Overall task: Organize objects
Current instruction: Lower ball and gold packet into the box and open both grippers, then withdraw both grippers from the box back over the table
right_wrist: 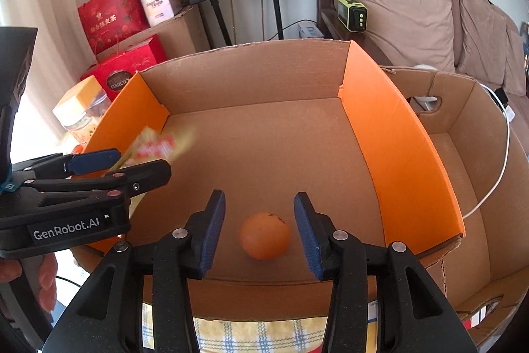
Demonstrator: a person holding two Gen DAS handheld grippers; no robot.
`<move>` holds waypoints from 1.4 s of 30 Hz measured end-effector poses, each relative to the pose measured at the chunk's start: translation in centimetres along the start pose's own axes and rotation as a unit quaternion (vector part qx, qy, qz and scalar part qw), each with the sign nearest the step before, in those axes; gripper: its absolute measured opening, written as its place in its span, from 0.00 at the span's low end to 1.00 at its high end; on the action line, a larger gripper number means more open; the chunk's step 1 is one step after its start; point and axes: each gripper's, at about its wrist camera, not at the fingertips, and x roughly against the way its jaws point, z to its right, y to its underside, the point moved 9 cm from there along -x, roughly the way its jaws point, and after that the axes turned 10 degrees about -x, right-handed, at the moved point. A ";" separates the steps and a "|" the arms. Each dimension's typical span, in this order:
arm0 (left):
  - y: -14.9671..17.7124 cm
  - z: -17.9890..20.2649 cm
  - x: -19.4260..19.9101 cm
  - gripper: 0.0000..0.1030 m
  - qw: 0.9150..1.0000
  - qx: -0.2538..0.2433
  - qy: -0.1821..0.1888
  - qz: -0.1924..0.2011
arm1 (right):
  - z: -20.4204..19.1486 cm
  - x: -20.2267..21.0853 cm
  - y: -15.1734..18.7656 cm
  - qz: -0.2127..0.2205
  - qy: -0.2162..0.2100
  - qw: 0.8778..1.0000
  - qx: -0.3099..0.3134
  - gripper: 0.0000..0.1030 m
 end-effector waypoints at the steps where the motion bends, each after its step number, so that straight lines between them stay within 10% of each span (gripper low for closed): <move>1: 0.0 -0.2 0.2 0.71 1.000 0.003 0.001 0.002 | -0.1 0.1 0.0 0.001 0.000 1.000 0.000 0.46; 11: -0.3 -2.1 3.9 0.77 0.999 0.023 0.028 0.029 | -1.1 2.1 -0.5 0.020 -0.010 1.000 -0.003 0.49; 42: 11.3 -17.2 13.2 1.00 0.993 0.059 -0.074 0.067 | -10.5 5.7 2.4 0.019 -0.082 0.995 0.052 0.64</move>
